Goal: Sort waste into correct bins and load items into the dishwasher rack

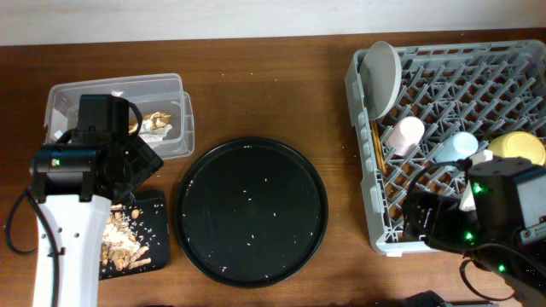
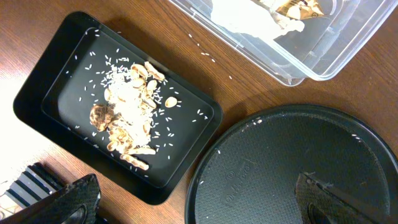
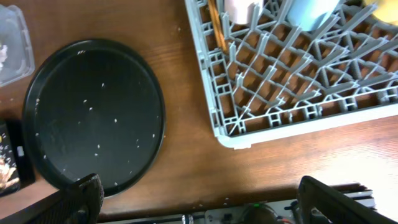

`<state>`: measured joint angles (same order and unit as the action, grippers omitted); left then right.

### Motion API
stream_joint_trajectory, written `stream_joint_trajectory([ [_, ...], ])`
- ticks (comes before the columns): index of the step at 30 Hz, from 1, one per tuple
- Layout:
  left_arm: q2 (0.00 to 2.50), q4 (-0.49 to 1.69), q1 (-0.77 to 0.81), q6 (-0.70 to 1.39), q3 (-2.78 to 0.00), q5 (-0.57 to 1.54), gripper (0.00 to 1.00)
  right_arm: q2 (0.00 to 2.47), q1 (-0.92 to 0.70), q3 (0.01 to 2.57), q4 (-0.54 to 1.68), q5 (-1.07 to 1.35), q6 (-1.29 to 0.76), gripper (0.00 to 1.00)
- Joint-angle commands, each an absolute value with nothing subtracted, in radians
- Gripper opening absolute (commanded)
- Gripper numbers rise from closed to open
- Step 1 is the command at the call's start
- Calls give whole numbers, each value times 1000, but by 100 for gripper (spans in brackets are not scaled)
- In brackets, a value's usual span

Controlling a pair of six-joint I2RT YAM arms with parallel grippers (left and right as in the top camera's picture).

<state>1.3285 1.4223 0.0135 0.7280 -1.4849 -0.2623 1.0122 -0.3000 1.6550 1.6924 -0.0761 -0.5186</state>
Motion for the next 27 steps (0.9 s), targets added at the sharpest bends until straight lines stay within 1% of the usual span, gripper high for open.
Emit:
stream_joint_trajectory([
  [1, 1325, 1423, 8, 740, -1501, -266, 99, 1010, -302, 1646, 1699, -34, -513, 98],
  [11, 1325, 1423, 8, 740, -1501, -266, 99, 1042, -301, 1645, 1698, -38, -501, 98],
  [16, 1325, 1423, 8, 740, -1501, -266, 99, 963, -300, 1579, 1623, -37, -502, 98],
  [19, 1325, 1423, 8, 740, -1501, -266, 99, 839, -289, 1446, 1477, -37, -501, 98],
  [23, 1325, 1423, 8, 740, -1501, -266, 99, 614, -223, 1169, 1248, -36, -493, 98],
  [27, 1325, 1423, 8, 740, -1501, -266, 99, 383, -200, 871, 1026, -18, -416, 98],
])
